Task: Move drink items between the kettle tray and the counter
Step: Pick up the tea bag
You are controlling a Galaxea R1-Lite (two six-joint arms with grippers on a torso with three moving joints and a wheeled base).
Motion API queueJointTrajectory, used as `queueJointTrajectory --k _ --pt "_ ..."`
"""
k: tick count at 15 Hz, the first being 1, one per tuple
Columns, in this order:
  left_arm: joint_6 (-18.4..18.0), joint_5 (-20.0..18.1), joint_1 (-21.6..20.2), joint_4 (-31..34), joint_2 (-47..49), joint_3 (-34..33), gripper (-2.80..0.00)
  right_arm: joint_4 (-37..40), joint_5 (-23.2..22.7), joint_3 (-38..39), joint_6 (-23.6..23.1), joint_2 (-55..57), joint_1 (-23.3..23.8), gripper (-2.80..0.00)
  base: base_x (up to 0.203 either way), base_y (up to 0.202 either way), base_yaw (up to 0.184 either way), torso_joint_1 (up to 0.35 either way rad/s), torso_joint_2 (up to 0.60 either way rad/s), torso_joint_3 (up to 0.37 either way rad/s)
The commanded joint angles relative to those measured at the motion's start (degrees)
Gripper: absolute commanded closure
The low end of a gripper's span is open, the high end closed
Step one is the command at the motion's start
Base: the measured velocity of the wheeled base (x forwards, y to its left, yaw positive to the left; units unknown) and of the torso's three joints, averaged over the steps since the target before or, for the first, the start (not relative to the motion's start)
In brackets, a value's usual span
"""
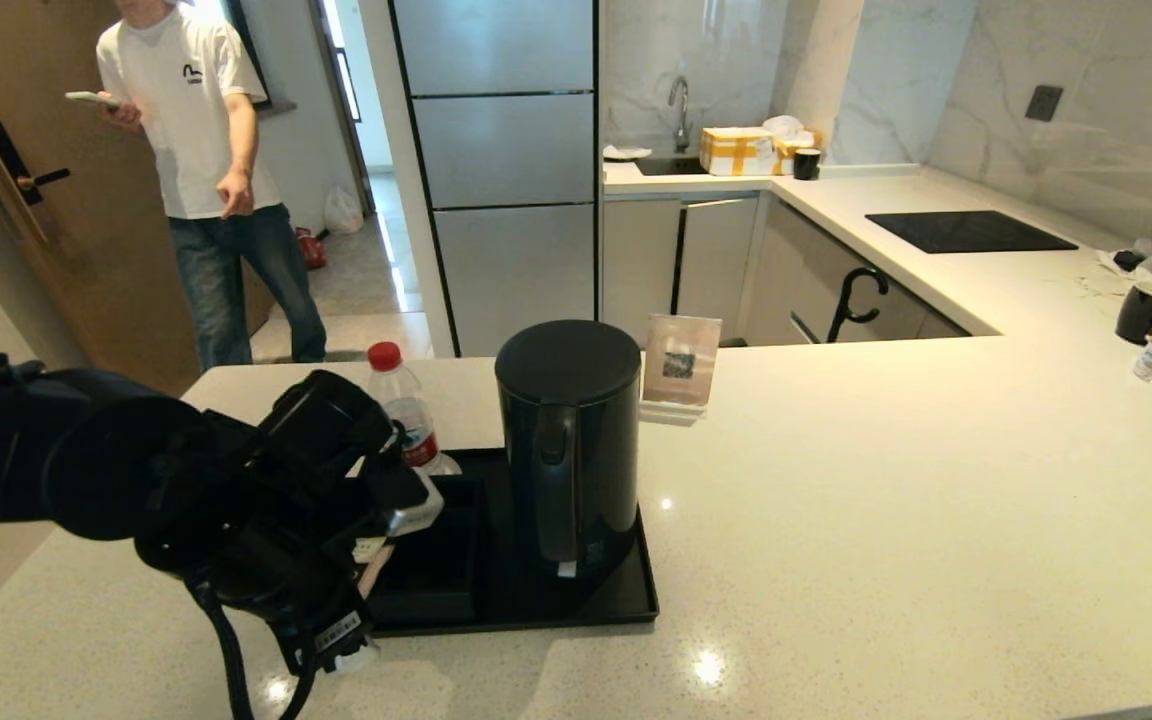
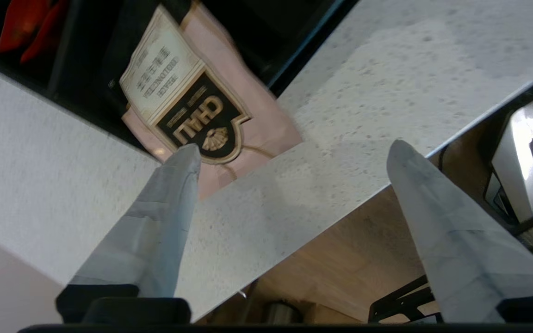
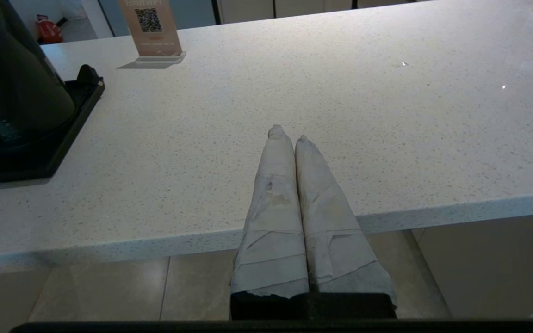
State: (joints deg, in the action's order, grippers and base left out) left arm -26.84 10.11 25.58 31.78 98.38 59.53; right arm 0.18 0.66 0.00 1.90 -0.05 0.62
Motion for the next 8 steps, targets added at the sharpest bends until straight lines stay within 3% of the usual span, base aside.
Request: queueJointTrajectory --k 1,5,7,8 --pt "2.1 5.5 0.0 -0.4 1.2 -0.1 -2.8 0.0 0.0 0.1 -0.1 0.0 0.0 0.0 0.0 0.0 0.0 0.0 0.0 0.0" --pt "3.1 6.9 0.0 -2.7 1.8 -0.6 -2.8 0.0 0.0 0.1 0.0 0.0 0.0 0.0 0.0 0.0 0.0 0.0 0.0 0.0" --pt "5.0 8.3 -0.1 -9.2 4.2 -1.4 -2.8 0.0 0.0 0.1 0.0 0.0 0.0 0.0 0.0 0.0 0.0 0.0 0.0 0.0" --pt "5.1 8.4 -0.1 -9.4 4.3 -1.5 -2.8 0.0 0.0 0.1 0.0 0.0 0.0 0.0 0.0 0.0 0.0 0.0 0.0 0.0"
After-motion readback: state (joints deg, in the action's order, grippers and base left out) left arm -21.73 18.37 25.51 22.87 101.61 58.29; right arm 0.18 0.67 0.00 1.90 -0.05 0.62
